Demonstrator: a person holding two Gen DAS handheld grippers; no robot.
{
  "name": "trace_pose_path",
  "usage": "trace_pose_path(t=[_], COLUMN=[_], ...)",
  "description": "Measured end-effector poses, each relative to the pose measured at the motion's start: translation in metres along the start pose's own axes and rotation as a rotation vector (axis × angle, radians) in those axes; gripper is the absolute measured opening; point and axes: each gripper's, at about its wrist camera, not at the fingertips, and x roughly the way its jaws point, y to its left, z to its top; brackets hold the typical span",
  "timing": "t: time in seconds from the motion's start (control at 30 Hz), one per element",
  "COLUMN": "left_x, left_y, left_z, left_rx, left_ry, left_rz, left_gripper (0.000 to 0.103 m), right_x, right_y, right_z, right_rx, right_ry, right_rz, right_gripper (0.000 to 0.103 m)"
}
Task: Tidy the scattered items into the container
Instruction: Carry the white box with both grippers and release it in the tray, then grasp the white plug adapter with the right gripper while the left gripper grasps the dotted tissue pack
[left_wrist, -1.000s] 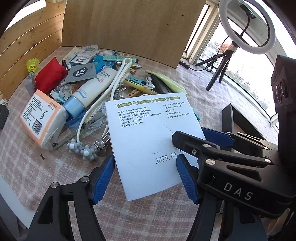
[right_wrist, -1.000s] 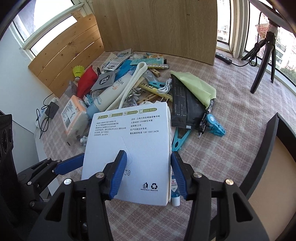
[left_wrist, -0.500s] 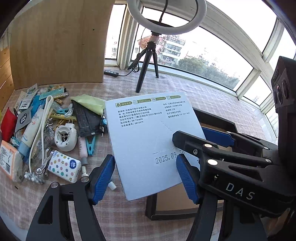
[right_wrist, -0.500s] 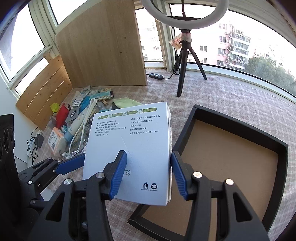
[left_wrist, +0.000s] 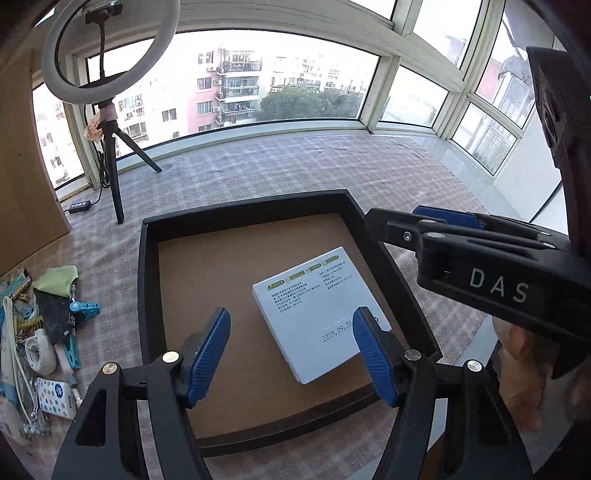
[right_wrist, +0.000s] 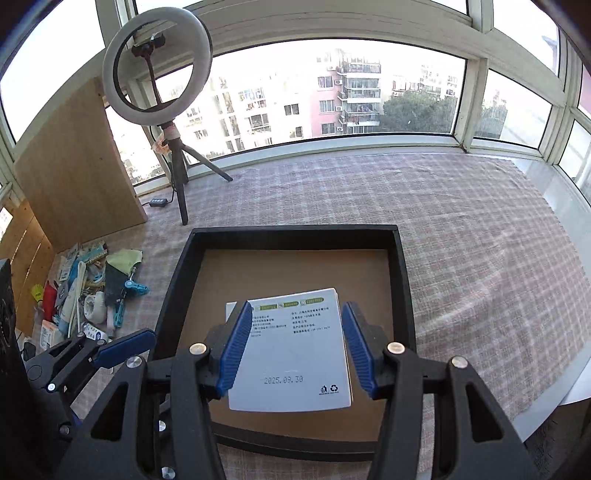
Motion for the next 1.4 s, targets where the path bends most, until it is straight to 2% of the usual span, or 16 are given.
trace_pose_path(t=[0.13,0.33,0.67,0.9,1.03,1.2,1.33,1.4], left_x=[-0.006,-0.016,-0.055,-0.081,-0.090,-0.096,-0.089,-0.075], left_y=[0.022,0.081,0.196,0.274,0.303,0.324,0.312,0.297], left_z=[-0.002,-0.023,-0.079,-0.132,-0.155,-0.175,-0.174,-0.171], left_rx=[-0.057,-0.179,-0.397,-0.558,-0.595,-0.611,-0.572,-0.537], left_ry=[-0.010,-0.004,-0.031,-0.023,-0.005,0.024,0.028,0.045], left_rz=[0.026,0.092,0.290,0.402,0.449,0.466,0.402,0.342], left_gripper=[0.067,0.067,0.067,0.066,0.065,0.064,0.064,0.064], right_x=[0.006,0.025,0.063,0.101,0.124,0.159,0.177,0.183], right_y=[0.010,0.060,0.182,0.274,0.315,0.341,0.344,0.344], right_z=[0.004,0.001,-0.003,-0.014,-0.021,-0.023,-0.024,-0.024], right_rx=[-0.020,-0.115,-0.338,-0.474,-0.529,-0.527,-0.513,-0.511], right_ry=[0.005,0.047,0.088,0.174,0.216,0.315,0.372,0.391], right_rz=[0.017,0.086,0.241,0.336,0.356,0.370,0.375,0.375], right_gripper=[0.050,0.050,0.050,0.050,0.048,0.043,0.043,0.043])
